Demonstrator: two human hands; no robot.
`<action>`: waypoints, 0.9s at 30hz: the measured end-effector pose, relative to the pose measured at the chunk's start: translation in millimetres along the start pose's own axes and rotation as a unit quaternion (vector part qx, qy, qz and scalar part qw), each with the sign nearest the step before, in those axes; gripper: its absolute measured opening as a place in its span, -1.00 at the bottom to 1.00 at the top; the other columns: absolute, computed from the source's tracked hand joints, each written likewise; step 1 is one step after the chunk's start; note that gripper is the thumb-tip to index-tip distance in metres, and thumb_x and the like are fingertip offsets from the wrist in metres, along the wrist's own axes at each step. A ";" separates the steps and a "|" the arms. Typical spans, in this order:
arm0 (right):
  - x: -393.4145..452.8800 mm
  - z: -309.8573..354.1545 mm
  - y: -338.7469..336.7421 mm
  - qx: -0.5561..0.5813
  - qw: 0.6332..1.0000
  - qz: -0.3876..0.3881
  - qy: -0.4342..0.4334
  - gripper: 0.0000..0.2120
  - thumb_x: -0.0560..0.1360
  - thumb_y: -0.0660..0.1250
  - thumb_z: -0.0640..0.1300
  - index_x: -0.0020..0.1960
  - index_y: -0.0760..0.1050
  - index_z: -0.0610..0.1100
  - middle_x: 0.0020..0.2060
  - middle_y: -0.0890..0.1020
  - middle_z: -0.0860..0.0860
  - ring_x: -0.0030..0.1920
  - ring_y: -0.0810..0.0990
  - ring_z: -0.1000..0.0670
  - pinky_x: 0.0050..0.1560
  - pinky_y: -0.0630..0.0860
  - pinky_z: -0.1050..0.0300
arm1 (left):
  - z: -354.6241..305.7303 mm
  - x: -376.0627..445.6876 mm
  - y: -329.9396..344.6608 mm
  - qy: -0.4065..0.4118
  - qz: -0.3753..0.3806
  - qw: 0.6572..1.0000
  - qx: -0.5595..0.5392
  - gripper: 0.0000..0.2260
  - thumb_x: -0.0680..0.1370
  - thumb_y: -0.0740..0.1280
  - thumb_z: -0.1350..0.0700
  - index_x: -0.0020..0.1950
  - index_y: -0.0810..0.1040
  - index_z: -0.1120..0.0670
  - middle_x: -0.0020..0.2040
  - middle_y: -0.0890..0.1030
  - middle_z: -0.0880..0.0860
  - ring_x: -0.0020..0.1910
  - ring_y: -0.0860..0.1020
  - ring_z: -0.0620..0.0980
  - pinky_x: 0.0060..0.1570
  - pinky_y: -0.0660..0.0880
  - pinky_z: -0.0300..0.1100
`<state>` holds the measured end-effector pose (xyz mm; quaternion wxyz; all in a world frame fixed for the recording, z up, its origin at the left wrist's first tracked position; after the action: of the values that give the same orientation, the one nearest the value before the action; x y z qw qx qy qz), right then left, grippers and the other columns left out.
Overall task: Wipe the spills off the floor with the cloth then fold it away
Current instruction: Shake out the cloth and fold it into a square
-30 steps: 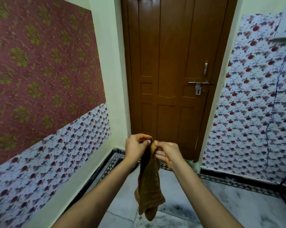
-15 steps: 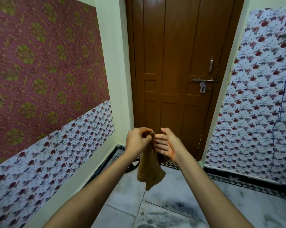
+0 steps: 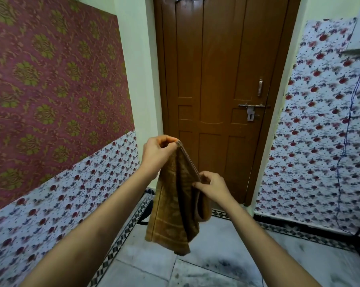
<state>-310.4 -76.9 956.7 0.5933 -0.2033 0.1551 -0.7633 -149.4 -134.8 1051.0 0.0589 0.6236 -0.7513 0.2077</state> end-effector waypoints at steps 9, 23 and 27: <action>7.0 -17.9 -42.1 0.008 0.994 -0.102 0.041 -0.87 0.45 0.39 -0.16 -0.19 0.56 0.06 -0.18 0.66 0.02 -0.05 0.63 -0.04 0.03 0.56 0.02 | 10.3 20.0 -44.4 -0.065 -0.132 0.989 -0.025 -0.82 0.52 0.31 0.17 -0.26 0.59 0.01 -0.26 0.59 -0.02 -0.20 0.55 -0.06 -0.21 0.52 -0.19; 14.7 11.8 -75.3 0.404 0.894 -0.166 0.097 -0.92 0.46 0.37 -0.26 -0.06 0.57 -0.15 -0.19 0.62 -0.03 -0.14 0.58 0.05 -0.40 0.52 0.35 | 45.4 26.2 -52.4 -0.154 -0.062 0.977 -0.137 -0.85 0.54 0.26 0.29 -0.17 0.58 0.13 -0.27 0.55 0.06 -0.40 0.52 -0.08 -0.50 0.48 -0.35; 12.4 13.4 -55.8 0.402 0.881 -0.209 0.135 -0.95 0.45 0.37 -0.30 -0.13 0.55 -0.18 -0.20 0.61 -0.06 -0.11 0.58 0.01 -0.28 0.58 0.28 | 48.6 23.2 -40.1 -0.153 -0.094 0.975 -0.131 -0.86 0.53 0.28 0.32 -0.19 0.54 0.15 -0.26 0.54 0.09 -0.36 0.56 -0.07 -0.48 0.52 -0.35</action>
<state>-353.5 -74.9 996.7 0.4236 0.1298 -0.1326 -0.8866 -107.5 -180.2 1024.6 0.0438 0.7024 -0.7105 0.0027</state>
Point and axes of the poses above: each hand's wrist, its own x-axis towards the middle knuckle, its own y-axis out of the palm, z = x × y, the point moved 3 cm from there along x, towards the middle knuckle
